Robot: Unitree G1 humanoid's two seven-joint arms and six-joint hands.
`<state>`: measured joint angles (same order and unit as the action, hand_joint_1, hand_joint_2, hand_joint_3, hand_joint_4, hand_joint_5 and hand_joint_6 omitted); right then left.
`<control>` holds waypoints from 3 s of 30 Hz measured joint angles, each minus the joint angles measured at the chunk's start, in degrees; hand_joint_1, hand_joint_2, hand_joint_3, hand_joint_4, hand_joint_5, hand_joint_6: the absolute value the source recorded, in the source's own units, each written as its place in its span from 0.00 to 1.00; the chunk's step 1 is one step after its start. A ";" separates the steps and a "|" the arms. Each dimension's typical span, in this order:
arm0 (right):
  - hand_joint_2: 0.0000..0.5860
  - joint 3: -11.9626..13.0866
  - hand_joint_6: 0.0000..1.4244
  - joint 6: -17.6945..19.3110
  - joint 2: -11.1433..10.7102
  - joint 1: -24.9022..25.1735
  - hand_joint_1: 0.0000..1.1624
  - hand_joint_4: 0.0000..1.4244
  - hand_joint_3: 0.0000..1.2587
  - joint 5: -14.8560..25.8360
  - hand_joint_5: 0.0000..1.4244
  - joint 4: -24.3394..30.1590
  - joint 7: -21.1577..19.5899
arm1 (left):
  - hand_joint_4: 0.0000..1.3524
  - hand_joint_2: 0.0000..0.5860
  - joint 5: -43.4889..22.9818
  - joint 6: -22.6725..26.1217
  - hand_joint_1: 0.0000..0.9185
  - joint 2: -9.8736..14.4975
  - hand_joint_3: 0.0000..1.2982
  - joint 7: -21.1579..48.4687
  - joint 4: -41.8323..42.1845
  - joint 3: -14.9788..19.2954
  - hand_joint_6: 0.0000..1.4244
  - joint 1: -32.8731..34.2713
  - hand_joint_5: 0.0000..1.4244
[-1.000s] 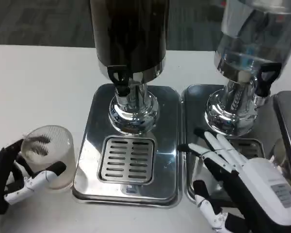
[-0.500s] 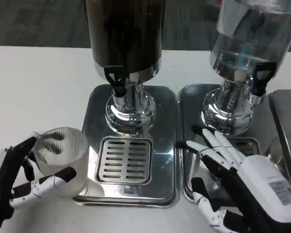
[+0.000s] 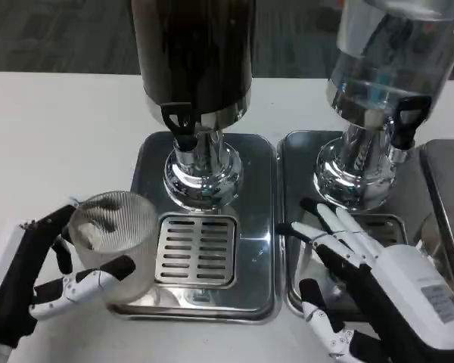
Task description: Grasp the cup under the faucet to collect the drink, then remove the cup.
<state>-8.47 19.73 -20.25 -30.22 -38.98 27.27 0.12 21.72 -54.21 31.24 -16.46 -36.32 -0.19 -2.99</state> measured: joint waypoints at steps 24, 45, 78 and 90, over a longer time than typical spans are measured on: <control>1.00 -0.12 0.09 -0.35 1.52 -1.01 0.37 0.02 0.16 -0.02 0.00 0.43 0.11 | 0.41 0.20 1.57 3.49 0.26 -4.96 0.36 2.44 -4.87 -3.62 0.76 8.56 0.59; 1.00 -0.21 0.09 -0.40 1.70 -1.05 0.38 0.02 0.16 -0.03 0.00 0.48 0.54 | 0.40 0.20 3.22 4.92 0.26 -7.06 0.35 2.51 -9.85 -6.92 0.74 13.61 0.57; 1.00 -5.35 0.10 -4.23 5.01 0.41 0.38 0.02 0.17 -2.79 0.01 0.60 0.72 | 0.25 0.14 3.60 3.56 0.12 -6.60 0.19 0.83 -21.65 -9.92 0.47 21.59 0.37; 1.00 -5.77 0.10 -4.24 5.28 0.67 0.37 0.02 0.17 -2.79 0.02 0.56 0.44 | 0.16 0.11 3.30 3.55 0.08 -5.27 0.13 2.21 -21.13 -9.91 0.33 21.53 0.27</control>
<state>-14.23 15.49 -14.98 -29.55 -41.77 27.84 0.56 25.02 -50.67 25.97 -14.25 -57.45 -10.10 18.54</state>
